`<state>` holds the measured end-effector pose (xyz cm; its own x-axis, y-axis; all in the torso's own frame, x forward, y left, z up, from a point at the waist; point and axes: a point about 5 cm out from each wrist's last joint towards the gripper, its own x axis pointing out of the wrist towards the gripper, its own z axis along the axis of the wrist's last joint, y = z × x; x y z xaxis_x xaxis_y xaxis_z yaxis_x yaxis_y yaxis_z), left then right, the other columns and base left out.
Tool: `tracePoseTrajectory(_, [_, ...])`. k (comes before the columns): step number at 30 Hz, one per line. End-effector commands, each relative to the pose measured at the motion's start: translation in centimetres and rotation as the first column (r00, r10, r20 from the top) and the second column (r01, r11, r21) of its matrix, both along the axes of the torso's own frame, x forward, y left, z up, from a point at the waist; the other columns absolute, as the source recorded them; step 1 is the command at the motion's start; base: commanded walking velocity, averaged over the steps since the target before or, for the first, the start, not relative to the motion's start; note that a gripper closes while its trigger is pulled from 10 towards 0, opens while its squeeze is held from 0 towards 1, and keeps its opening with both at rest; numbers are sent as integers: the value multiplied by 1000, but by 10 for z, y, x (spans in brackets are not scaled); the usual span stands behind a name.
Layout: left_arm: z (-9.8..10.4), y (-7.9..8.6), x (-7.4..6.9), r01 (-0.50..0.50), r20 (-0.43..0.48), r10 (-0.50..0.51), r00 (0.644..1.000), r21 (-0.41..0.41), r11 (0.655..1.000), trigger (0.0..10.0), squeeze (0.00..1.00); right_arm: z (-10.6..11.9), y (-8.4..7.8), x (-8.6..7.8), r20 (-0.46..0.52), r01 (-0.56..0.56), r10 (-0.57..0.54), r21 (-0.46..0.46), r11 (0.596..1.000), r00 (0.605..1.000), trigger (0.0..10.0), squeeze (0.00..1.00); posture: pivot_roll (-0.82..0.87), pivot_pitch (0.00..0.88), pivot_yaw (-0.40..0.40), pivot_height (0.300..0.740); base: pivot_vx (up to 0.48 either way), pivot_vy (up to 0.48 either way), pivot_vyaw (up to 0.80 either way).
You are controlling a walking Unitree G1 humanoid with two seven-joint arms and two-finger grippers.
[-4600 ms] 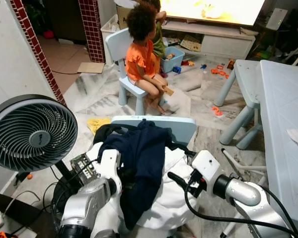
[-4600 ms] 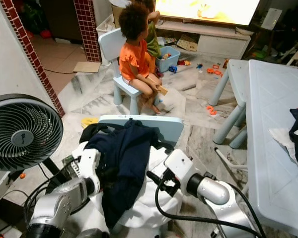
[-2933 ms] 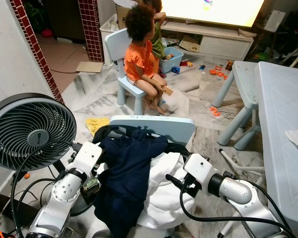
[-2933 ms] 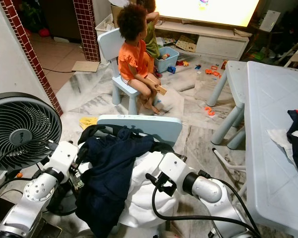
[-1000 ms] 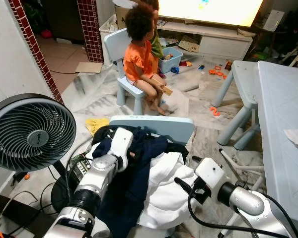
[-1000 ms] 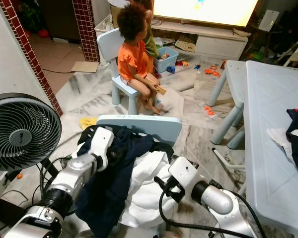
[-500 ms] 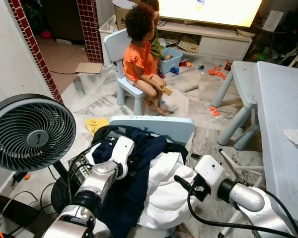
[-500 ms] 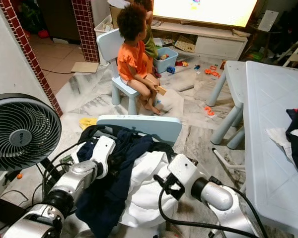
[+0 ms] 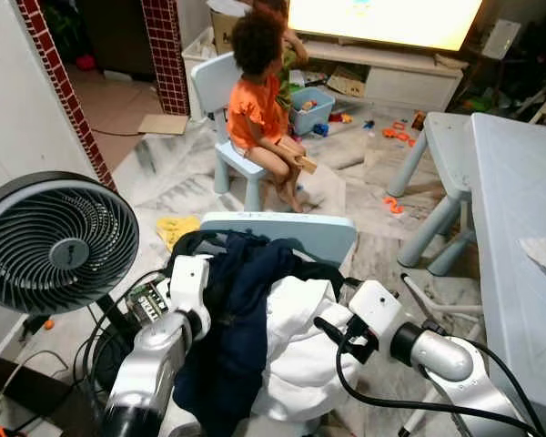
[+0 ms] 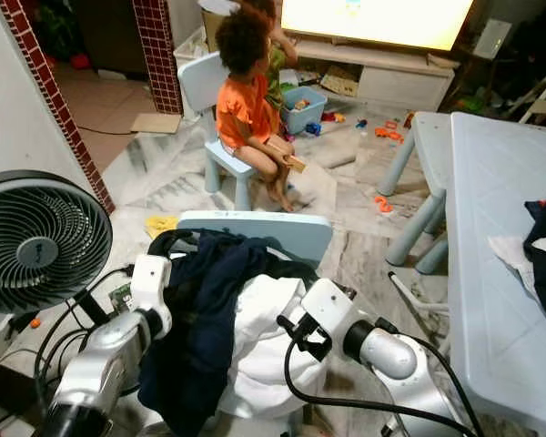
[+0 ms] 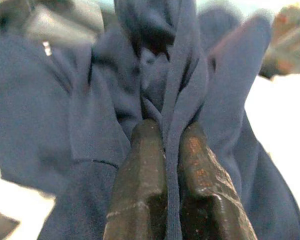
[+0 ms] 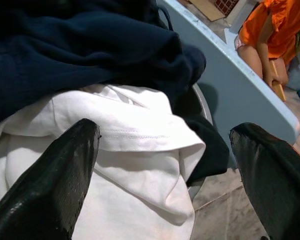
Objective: Hang hanger
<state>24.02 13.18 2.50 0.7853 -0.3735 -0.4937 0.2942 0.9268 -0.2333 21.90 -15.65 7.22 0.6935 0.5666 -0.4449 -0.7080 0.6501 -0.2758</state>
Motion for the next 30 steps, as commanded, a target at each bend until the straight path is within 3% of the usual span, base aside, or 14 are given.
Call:
tracePoseTrajectory(1, [-2,1,-14,54,-59,-54,997,-4,999,0,0,1,-2,3,11,2,-2,-7,1000,1000,10000,0,-65,0,-33,740,0,0,0])
tracePoseTrajectory(7, [3,12,-53,247,-171,-244,955,-1,969,0,0,-2,1,6,17,-1,1,-5,1000,1000,10000,0,-40,0,-28,740,0,0,0])
tracePoseTrajectory(9, [3,18,-57,264,-182,-257,949,17,964,0,0,-2,2,7,18,-3,3,-5,1000,1000,10000,0,-40,0,-28,740,0,0,0])
tracePoseTrajectory(13, [1,44,-74,286,-261,-255,931,85,955,0,0,-4,4,8,21,-12,12,-4,1000,1000,10000,0,-31,0,-24,740,0,0,0])
tracePoseTrajectory(14, [-6,53,-82,292,-299,-248,921,109,950,0,0,-5,6,9,22,-13,14,-2,1000,1000,10000,0,-15,0,-20,740,0,0,0])
tracePoseTrajectory(17, [-17,59,-91,317,-344,-259,903,122,941,0,0,-6,8,10,24,-16,16,0,1000,1000,10000,0,-11,0,-22,740,0,0,0])
tracePoseTrajectory(18, [-32,61,-97,354,-382,-280,881,138,925,0,0,-6,9,10,26,-20,20,2,1000,999,10000,0,-10,0,-24,740,0,0,0])
tracePoseTrajectory(20, [-41,63,-97,364,-390,-279,877,163,917,0,0,-6,10,11,28,-22,22,2,1000,999,10000,0,-10,0,-24,740,0,0,0])
tracePoseTrajectory(24, [-68,73,-78,354,-372,-225,901,328,876,78,0,-5,11,14,39,-32,32,-3,999,999,10000,0,-10,0,-32,740,0,0,0])
tracePoseTrajectory(25, [-68,73,-78,354,-372,-225,901,328,876,78,0,-5,11,14,39,-32,32,-3,999,999,10000,0,-10,0,-32,740,0,0,0])
tracePoseTrajectory(26, [-70,74,-74,351,-363,-219,906,353,867,1843,0,-5,10,15,41,-31,31,-5,1000,999,10000,0,-9,0,-35,740,0,0,0])
tracePoseTrajectory(27, [-73,75,-71,331,-344,-202,917,375,866,0,0,-4,9,17,47,-27,28,-8,1000,999,10000,0,-9,0,-37,740,0,0,0])
tracePoseTrajectory(30, [-69,87,-60,280,-291,-175,941,375,884,0,0,-3,8,20,56,-21,22,-9,1000,998,10000,0,-10,0,-37,740,0,0,0])
